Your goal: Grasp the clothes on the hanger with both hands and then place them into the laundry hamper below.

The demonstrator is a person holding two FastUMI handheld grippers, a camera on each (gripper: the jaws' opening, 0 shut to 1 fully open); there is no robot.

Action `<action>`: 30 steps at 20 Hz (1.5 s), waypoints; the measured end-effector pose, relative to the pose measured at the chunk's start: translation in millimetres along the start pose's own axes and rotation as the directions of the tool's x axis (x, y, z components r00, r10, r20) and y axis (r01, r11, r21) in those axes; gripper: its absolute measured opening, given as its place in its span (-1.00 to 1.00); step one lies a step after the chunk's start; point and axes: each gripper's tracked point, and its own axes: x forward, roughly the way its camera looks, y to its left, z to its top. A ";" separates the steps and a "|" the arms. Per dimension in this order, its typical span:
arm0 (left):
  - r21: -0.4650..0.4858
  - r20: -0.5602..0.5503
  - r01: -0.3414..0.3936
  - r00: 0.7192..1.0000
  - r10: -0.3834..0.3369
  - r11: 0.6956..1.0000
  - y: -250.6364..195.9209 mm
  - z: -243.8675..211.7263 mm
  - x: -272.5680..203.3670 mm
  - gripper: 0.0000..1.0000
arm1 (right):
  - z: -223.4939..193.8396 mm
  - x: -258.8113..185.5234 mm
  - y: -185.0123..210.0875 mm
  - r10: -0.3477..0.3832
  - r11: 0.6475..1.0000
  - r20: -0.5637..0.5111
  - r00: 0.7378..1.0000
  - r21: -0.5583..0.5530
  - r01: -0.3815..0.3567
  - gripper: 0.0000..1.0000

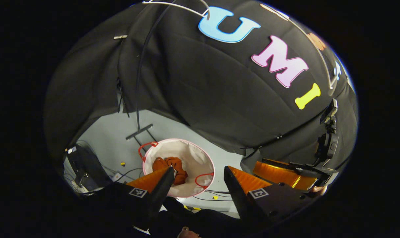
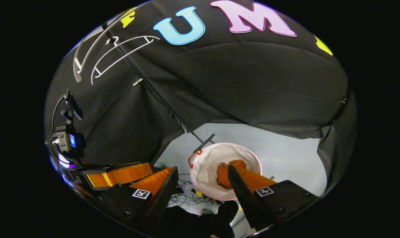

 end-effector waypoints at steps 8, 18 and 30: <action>0.128 0.137 0.093 0.984 -0.111 0.987 10.0 10.4 -91.4 0.92 | -11.4 -64.2 54.9 -0.058 0.997 0.199 0.978 -0.047 0.068 0.98; 0.410 0.439 0.088 0.853 -0.282 0.908 -17.0 51.2 -244.3 0.91 | -6.1 -197.0 114.9 -0.120 0.966 0.542 0.832 -0.129 0.223 0.97; 0.539 0.596 0.081 0.666 -0.448 0.838 -76.7 67.2 -373.4 0.83 | 30.6 -364.0 167.5 -0.089 0.941 0.851 0.518 -0.098 0.323 1.00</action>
